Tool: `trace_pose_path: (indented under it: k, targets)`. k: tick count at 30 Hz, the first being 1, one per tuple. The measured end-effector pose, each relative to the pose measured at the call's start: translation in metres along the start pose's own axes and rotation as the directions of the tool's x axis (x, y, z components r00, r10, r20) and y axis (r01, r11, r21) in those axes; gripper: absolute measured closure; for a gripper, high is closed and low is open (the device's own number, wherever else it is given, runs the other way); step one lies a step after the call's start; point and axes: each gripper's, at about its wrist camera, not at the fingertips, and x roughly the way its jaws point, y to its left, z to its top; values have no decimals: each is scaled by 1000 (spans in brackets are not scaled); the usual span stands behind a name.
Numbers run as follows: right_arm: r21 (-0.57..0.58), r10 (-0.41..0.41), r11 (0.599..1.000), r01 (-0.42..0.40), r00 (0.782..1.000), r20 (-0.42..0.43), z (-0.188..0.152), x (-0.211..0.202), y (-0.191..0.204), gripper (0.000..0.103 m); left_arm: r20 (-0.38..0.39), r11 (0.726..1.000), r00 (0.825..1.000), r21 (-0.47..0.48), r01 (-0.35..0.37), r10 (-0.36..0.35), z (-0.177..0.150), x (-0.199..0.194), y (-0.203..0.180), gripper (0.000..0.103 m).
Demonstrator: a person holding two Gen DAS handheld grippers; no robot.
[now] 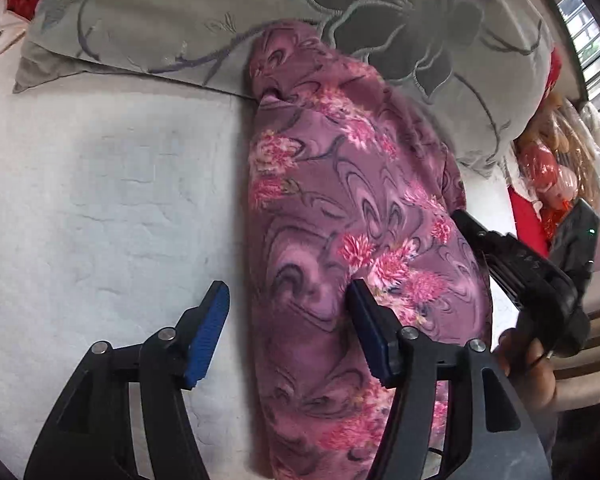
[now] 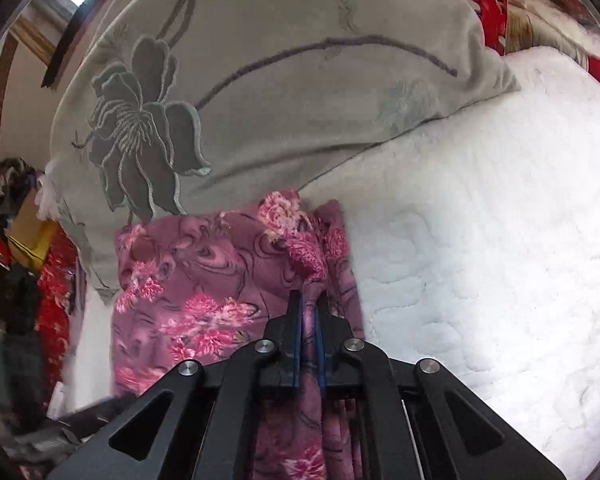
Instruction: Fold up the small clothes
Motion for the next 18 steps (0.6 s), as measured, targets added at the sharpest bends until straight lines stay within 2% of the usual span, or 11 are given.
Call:
trace_pose_path:
  k: [1, 2, 4, 6, 7, 9, 11, 12, 15, 16, 18]
  targets:
    - [20, 16, 1000, -16, 1000, 21, -1, -11, 0, 89, 4, 1000, 1000, -1, 8, -8, -2, -7, 1, 43]
    - [32, 42, 999, -43, 999, 29, -4, -22, 0, 89, 8, 1000, 1000, -3, 19, -19, -5, -16, 2, 43]
    - [32, 136, 990, -136, 991, 11, -16, -40, -2, 80, 24, 998, 998, -6, 56, -55, -19, -33, 10, 43]
    - [14, 185, 983, -185, 983, -9, -36, -56, -5, 66, 20, 997, 997, 5, 73, -73, -37, -40, 14, 43]
    - [9, 200, 980, -200, 980, -21, -46, -59, -7, 64, 7, 998, 998, 9, 65, -65, -47, -38, 17, 43]
    - [6, 207, 978, -207, 975, -82, -68, -60, -14, 64, -34, 998, 998, 26, 53, -52, -63, -27, 14, 43]
    - [-30, 170, 984, -175, 979, -116, -73, -61, -14, 87, -73, 999, 997, 31, 24, -22, -77, -16, 13, 43]
    - [-65, 184, 980, -189, 979, -83, -75, -73, -10, 96, -58, 999, 998, 49, 17, -14, -83, -16, 13, 42]
    - [-106, 229, 968, -226, 973, 21, -71, -97, -3, 96, -45, 997, 999, 77, 4, 0, -87, -18, 11, 39]
    - [-112, 203, 973, -199, 979, 21, -70, -94, -6, 96, -48, 997, 999, 77, -6, 9, -88, -16, 10, 39]
    - [-105, 88, 990, -94, 994, -58, -74, -71, -16, 96, -56, 997, 998, 76, -16, 20, -89, -16, 8, 39]
